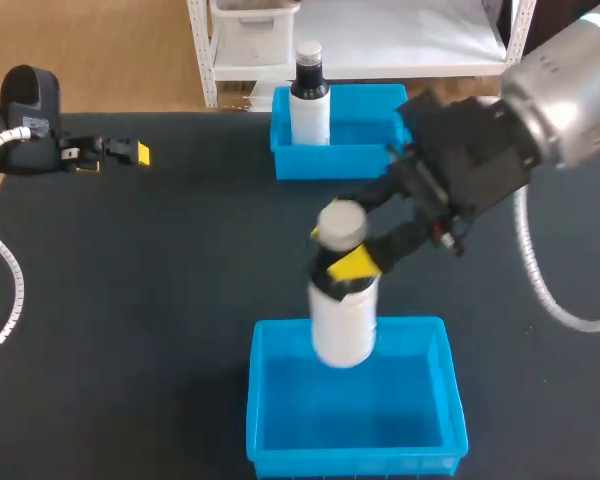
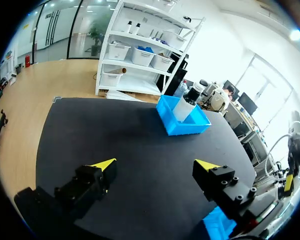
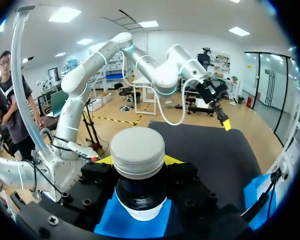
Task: Pick up the bottle, and place it in the far bin if it is heavy, or in the near bin if it is light.
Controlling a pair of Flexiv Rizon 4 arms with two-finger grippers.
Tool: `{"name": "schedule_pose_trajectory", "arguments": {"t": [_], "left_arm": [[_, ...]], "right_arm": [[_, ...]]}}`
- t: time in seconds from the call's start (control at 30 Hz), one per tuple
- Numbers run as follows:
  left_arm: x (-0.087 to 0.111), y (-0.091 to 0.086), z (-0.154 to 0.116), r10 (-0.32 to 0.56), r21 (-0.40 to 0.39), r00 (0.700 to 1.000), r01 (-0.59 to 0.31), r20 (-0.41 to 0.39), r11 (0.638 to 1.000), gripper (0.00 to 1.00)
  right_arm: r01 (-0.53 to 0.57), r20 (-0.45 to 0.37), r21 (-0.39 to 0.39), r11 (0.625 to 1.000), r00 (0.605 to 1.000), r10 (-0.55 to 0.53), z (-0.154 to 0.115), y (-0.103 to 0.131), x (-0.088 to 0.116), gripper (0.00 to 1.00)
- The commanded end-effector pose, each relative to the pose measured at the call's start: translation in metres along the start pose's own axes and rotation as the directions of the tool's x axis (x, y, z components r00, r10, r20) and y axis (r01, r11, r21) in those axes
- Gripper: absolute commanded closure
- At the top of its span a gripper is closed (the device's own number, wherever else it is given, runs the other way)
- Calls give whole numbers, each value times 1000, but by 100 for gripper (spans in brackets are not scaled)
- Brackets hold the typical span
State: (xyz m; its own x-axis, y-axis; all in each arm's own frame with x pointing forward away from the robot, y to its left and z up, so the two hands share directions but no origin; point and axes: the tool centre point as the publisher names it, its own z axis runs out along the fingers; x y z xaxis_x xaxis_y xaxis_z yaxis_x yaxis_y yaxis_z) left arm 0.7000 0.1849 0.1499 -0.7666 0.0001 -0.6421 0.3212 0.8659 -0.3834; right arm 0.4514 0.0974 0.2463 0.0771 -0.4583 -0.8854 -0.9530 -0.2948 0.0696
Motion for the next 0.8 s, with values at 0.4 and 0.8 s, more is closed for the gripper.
{"name": "schedule_pose_trajectory", "arguments": {"t": [0.4,0.8], "left_arm": [[0,0,0,0,0,1000,0,0,1000,0],[0,0,0,0,0,1000,0,0,1000,0]], "right_arm": [[52,40,-24,998,998,-51,61,1,28,100],[38,29,-17,999,999,-37,62,-6,60,100]]}}
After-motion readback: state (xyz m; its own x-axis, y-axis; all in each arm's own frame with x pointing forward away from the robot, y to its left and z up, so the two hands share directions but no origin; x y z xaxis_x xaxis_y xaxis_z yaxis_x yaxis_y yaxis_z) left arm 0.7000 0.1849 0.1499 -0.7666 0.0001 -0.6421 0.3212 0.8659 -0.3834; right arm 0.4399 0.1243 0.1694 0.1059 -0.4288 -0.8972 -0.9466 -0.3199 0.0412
